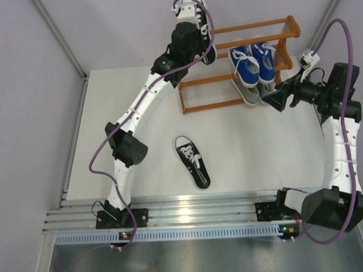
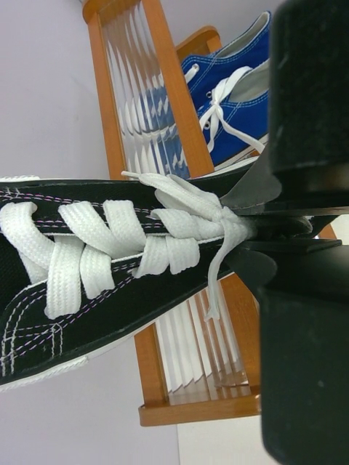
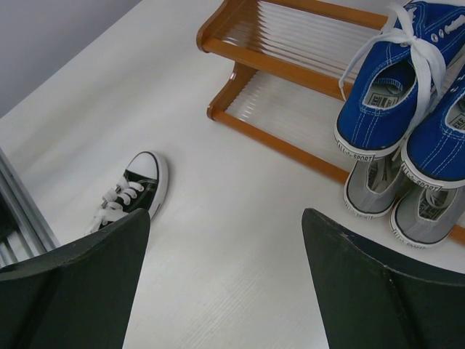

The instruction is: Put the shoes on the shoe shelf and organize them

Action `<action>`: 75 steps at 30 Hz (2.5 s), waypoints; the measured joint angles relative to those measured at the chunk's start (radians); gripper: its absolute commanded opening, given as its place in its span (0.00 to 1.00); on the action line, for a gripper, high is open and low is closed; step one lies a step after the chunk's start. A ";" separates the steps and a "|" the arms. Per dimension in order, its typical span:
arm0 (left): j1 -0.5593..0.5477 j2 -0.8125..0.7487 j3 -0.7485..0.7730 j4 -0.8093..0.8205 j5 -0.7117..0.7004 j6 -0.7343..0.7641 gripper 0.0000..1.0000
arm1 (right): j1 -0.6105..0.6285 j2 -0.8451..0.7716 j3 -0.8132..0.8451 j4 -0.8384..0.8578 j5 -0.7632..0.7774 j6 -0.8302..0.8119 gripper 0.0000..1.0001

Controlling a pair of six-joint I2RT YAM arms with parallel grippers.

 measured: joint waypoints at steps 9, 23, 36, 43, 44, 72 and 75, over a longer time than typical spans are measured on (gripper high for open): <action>0.019 0.023 0.005 0.002 -0.026 0.013 0.02 | 0.000 -0.010 -0.002 0.000 0.000 0.000 0.85; 0.031 0.044 0.023 0.016 -0.018 -0.021 0.28 | -0.008 -0.012 -0.013 0.003 0.000 0.000 0.86; 0.063 0.056 0.028 0.058 0.021 -0.070 0.48 | -0.008 -0.013 -0.013 0.007 -0.006 0.014 0.86; 0.064 0.048 0.028 0.057 0.064 -0.098 0.68 | -0.008 -0.013 -0.013 0.007 -0.016 0.014 0.86; 0.064 0.040 0.028 0.055 0.070 -0.103 0.69 | -0.008 -0.013 -0.013 0.006 -0.019 0.014 0.86; 0.093 -1.303 -1.470 -0.011 -0.013 -0.304 0.98 | 1.011 0.151 -0.266 -0.091 0.447 -0.112 0.90; 0.093 -1.431 -1.571 -0.068 -0.054 -0.373 0.98 | 1.051 0.195 -0.323 0.016 0.525 0.019 0.90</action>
